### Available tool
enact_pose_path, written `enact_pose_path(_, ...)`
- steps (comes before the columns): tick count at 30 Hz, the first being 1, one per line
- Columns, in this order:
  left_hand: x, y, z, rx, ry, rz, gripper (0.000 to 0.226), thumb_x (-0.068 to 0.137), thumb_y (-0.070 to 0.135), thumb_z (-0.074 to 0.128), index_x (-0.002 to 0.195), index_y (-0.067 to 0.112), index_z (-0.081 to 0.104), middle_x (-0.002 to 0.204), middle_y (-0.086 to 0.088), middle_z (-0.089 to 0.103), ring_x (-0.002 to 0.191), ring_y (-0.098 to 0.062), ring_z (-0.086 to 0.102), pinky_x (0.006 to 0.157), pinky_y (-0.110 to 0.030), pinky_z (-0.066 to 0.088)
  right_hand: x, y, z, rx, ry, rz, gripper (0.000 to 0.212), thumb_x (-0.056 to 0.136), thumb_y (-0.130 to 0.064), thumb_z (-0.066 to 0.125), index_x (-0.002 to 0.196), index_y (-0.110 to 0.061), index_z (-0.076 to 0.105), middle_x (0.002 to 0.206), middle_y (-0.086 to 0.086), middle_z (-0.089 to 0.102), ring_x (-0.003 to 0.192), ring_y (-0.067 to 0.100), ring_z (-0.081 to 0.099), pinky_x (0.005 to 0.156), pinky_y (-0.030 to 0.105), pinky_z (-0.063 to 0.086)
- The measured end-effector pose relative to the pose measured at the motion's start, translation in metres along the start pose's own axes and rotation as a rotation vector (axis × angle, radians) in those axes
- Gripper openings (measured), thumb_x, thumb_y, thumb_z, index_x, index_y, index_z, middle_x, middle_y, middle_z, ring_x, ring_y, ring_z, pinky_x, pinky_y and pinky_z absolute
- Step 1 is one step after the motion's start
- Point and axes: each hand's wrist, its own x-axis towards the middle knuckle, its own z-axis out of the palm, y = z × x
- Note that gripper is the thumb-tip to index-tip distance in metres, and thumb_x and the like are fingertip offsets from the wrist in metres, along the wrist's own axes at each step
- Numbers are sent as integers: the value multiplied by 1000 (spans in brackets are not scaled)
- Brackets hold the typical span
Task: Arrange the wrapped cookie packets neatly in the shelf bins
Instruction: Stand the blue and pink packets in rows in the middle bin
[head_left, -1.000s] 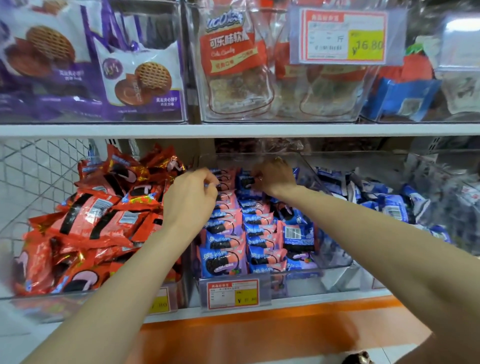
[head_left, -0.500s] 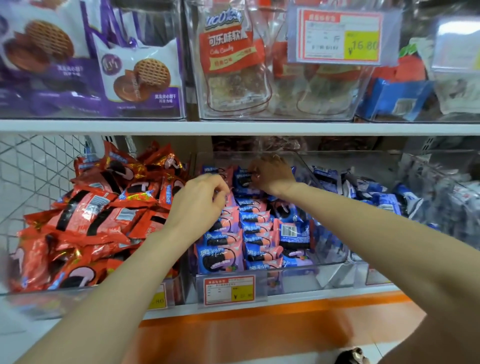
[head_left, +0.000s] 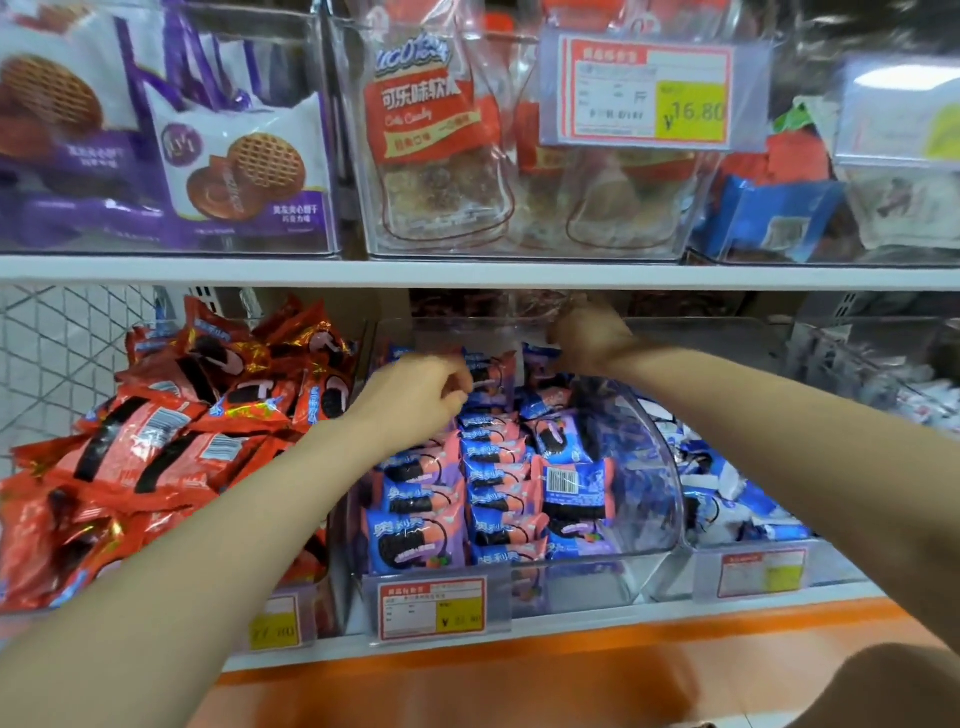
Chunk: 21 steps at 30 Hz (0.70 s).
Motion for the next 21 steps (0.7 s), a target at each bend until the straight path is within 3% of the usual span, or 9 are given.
enact_pose_path(4, 29, 1, 10, -30, -49, -56, 25, 92, 21, 54, 116, 16, 57, 122, -4, 58, 110, -23, 53, 87, -30, 44, 1, -4, 6, -4, -10, 10, 29, 87, -39, 61, 102, -14, 66, 110, 8, 64, 107, 26, 56, 89, 33, 41)
enact_pose_path(6, 37, -2, 14, -57, -34, -84, 26, 90, 19, 57, 116, 15, 58, 121, -4, 59, 109, -23, 54, 88, -30, 45, -1, -3, 0, 59, 30, 42, 30, 86, -40, 62, 96, -12, 66, 101, 8, 65, 95, 25, 58, 75, 28, 42)
enact_pose_path(8, 41, -5, 18, -155, 22, -108, 24, 89, 14, 59, 112, 12, 60, 115, -4, 62, 106, -21, 57, 88, -30, 46, -8, 0, -16, 229, 63, 104, 27, 86, -38, 65, 89, -11, 63, 88, 7, 62, 77, 19, 54, 53, 24, 33)
enact_pose_path(10, 41, -6, 20, -344, 93, -134, 17, 87, 5, 59, 104, 7, 61, 100, -3, 64, 94, -18, 59, 83, -26, 46, -16, 7, -30, 605, 33, 113, 17, 86, -27, 68, 91, -13, 58, 84, 4, 61, 65, 6, 52, 46, 14, 31)
enact_pose_path(13, 40, 1, 16, -621, 160, -165, 16, 83, -3, 62, 97, 5, 61, 80, 2, 58, 81, -15, 55, 70, -16, 44, -32, 6, -41, 1195, -68, 92, 33, 85, -5, 66, 117, -6, 61, 113, 8, 65, 74, -3, 56, 57, 4, 46)
enact_pose_path(15, 37, 8, 10, -787, 131, -204, 24, 84, 7, 67, 107, 10, 61, 86, 1, 60, 83, -12, 57, 69, -13, 45, -37, 3, -36, 1429, -136, 84, 41, 85, 3, 61, 126, -2, 55, 125, 13, 60, 93, 16, 64, 70, 26, 59)
enact_pose_path(17, 32, 14, 9, -959, -12, -236, 21, 86, 17, 65, 106, 17, 60, 96, 0, 63, 89, -12, 60, 71, -15, 48, -39, -3, -29, 1652, -183, 93, 31, 85, 4, 61, 116, 0, 59, 117, 19, 61, 102, 30, 63, 74, 43, 59)
enact_pose_path(19, 29, 19, 12, -1081, -114, -257, 23, 87, 18, 64, 109, 14, 60, 101, -2, 64, 92, -12, 61, 74, -19, 52, -42, -11, -25, 1683, -170, 110, 19, 82, -1, 66, 100, -6, 62, 103, 19, 63, 97, 31, 61, 77, 40, 58)
enact_pose_path(21, 29, 19, 18, -1134, -70, -277, 28, 86, 13, 65, 112, 7, 59, 94, -1, 64, 85, -11, 61, 68, -15, 54, -44, -17, -24, 1603, -137, 130, 18, 79, -7, 71, 95, -10, 63, 97, 15, 65, 90, 27, 61, 78, 35, 54)
